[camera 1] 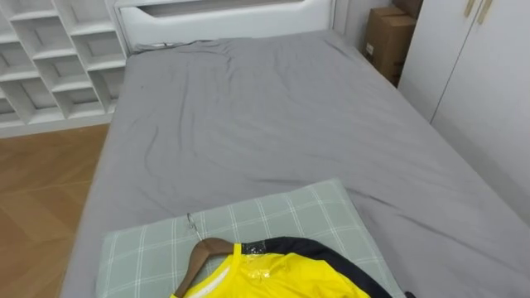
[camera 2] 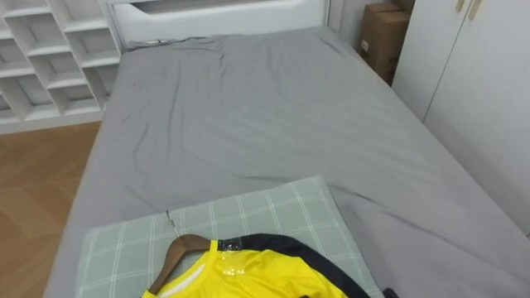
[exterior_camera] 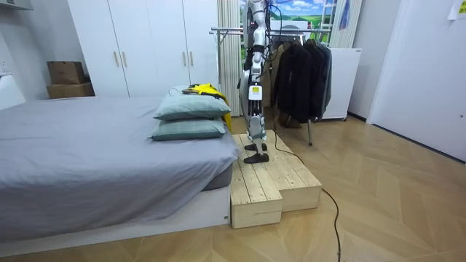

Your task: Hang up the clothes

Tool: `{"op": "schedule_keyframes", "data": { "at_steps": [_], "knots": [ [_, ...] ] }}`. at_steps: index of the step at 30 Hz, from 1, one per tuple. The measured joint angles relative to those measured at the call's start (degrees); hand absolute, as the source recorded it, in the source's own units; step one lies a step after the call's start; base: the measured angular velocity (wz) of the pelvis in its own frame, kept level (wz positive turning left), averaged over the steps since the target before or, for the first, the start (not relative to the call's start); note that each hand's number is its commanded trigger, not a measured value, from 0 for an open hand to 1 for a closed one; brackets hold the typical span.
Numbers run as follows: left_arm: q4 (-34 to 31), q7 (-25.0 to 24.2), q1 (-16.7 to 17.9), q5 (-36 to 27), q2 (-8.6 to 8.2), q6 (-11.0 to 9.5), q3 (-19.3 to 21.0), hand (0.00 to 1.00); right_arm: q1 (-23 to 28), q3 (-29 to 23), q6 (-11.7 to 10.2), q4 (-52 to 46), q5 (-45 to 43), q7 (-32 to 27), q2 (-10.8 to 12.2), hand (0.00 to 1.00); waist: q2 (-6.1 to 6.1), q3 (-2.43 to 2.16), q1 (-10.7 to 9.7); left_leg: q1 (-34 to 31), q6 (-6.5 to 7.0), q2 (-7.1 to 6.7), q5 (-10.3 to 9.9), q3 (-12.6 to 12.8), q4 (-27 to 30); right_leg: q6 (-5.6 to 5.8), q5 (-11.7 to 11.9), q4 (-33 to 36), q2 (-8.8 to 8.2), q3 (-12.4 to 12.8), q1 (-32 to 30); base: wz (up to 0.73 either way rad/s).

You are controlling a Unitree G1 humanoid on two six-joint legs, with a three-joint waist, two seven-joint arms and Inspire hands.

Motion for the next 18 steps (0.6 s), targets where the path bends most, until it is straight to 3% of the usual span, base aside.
{"op": "schedule_keyframes", "data": {
  "at_steps": [12,18],
  "knots": [
    [0.0,1.3,-0.1,0.0,0.06,-0.6,0.0,0.0,-0.1,0.1,0.0,-0.1,-1.2,0.0,0.0,0.0,-0.32,-0.09,0.1,-0.2,0.0,0.0,0.0,0.1,0.0,0.0,0.0,0.1,-0.05,-0.1,-0.4,0.0],
    [-0.2,4.3,-0.3,0.0,-0.07,-2.2,1.1,0.0,0.0,0.1,0.0,0.3,-0.7,0.0,0.0,0.0,0.03,-0.34,0.2,0.1,0.0,0.0,0.0,0.1,0.0,0.0,0.0,0.1,-0.04,0.0,-0.3,0.0]
  ]
}}
